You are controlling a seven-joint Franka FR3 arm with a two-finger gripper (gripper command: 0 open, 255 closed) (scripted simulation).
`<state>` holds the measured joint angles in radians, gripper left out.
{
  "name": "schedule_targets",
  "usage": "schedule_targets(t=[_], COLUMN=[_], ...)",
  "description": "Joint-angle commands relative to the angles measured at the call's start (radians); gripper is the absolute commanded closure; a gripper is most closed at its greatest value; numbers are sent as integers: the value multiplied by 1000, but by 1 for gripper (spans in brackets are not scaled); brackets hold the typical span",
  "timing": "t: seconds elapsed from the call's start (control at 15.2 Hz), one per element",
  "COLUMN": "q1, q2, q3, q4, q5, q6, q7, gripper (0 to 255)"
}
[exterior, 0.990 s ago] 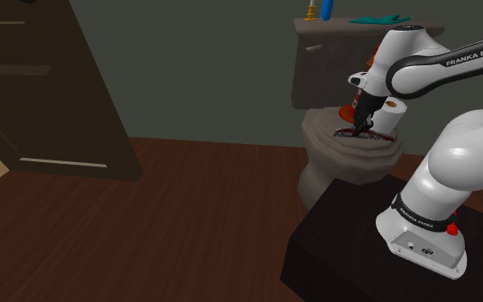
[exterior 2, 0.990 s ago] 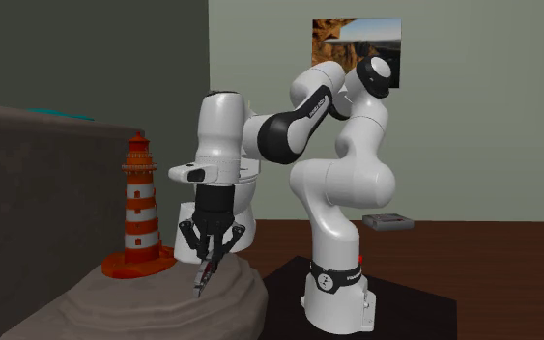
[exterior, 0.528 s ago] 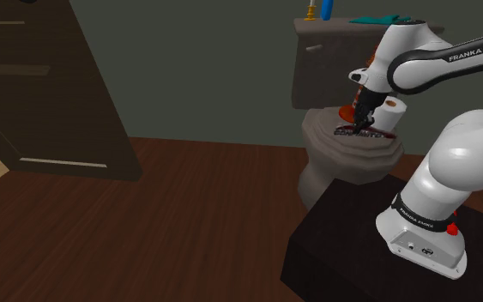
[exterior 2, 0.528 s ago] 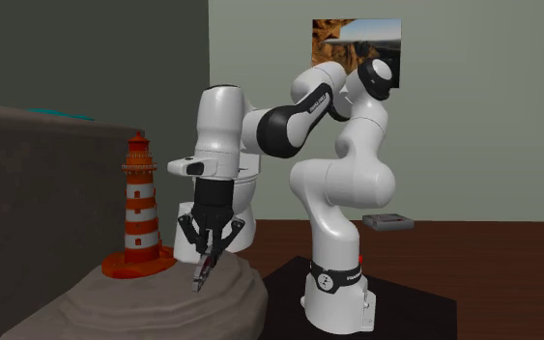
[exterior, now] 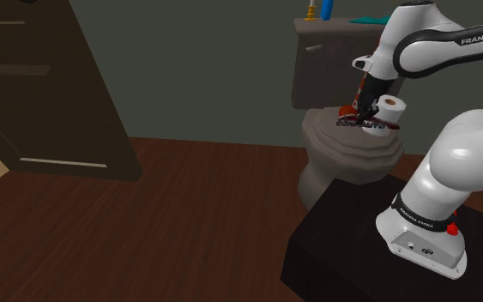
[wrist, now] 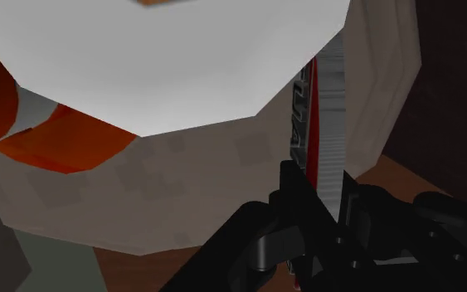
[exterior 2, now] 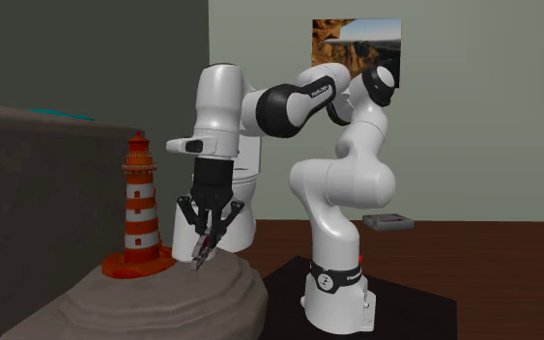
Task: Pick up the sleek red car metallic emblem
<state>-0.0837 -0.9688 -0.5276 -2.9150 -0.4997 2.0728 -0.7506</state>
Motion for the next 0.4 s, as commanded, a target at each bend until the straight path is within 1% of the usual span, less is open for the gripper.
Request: schedule_targets(t=[0.0,0.2,0.33], q1=[5,13,14], q2=[-19,-35,-36], q3=[16,35,36], q4=[22,54,55], q5=[17,37,38], q6=[-40,-87,-89], q7=[-2,-5,-5], gripper=[255,255,255])
